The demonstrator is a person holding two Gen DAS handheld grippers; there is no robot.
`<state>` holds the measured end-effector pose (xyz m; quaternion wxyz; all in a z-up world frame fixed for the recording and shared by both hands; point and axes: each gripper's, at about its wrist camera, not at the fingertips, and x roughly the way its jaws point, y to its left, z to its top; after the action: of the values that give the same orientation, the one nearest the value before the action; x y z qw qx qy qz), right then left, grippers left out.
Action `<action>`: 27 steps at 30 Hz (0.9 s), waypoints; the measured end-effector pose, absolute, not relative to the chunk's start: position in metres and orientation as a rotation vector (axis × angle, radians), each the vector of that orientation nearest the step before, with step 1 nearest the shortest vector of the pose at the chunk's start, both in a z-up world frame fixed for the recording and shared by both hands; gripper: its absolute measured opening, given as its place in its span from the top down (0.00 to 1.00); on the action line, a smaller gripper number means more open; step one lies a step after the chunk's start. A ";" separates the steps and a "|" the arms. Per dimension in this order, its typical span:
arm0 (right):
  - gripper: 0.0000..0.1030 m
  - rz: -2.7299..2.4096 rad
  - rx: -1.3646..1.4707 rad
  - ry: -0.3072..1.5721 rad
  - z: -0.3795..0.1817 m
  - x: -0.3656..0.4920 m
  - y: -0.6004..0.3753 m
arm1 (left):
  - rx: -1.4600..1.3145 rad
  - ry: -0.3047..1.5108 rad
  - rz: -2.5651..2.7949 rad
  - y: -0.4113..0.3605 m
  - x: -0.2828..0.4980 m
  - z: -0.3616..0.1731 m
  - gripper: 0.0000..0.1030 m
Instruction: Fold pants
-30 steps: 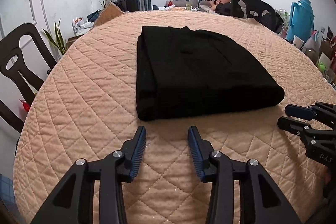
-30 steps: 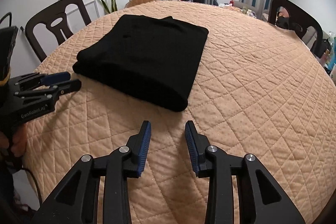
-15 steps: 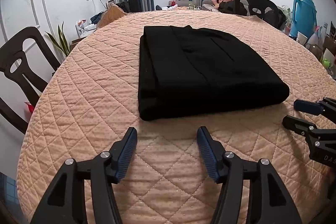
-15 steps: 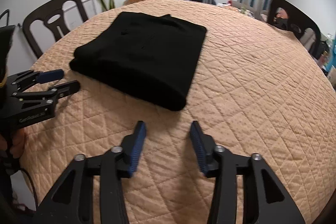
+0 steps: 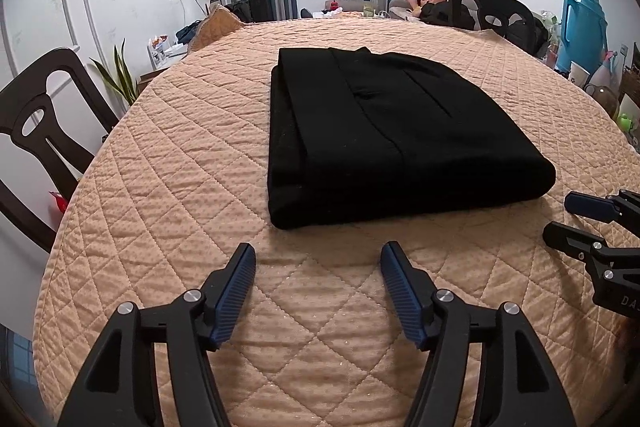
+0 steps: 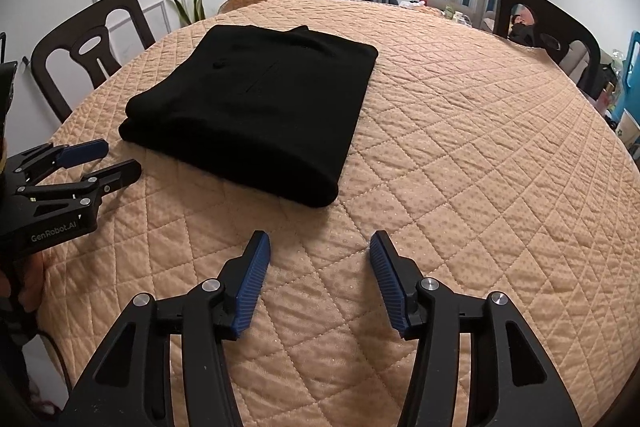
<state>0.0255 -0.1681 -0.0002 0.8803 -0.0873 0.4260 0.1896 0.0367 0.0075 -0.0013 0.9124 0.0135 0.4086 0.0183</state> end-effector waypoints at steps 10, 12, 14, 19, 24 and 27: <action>0.46 0.396 -0.189 0.888 -0.001 0.025 -0.166 | 0.025 0.844 0.039 0.009 0.036 -0.002 0.33; 0.46 0.396 -0.188 0.888 -0.001 0.025 -0.166 | 0.023 0.847 0.044 0.009 0.037 -0.002 0.30; 0.46 0.396 -0.189 0.888 -0.001 0.025 -0.166 | 0.015 0.850 0.047 0.011 0.037 -0.002 0.30; 0.46 0.396 -0.189 0.888 -0.001 0.025 -0.166 | 0.008 0.853 0.040 0.012 0.037 -0.001 0.28; 0.46 0.396 -0.189 0.888 -0.001 0.025 -0.166 | 0.011 0.855 0.039 0.011 0.037 -0.001 0.27; 0.46 0.396 -0.189 0.888 -0.001 0.025 -0.166 | 0.009 0.855 0.038 0.011 0.037 -0.001 0.27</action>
<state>0.0248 -0.1664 -0.0005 0.8798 -0.0907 0.4262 0.1899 0.0371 0.0107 -0.0011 0.9098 0.0045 0.4147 0.0183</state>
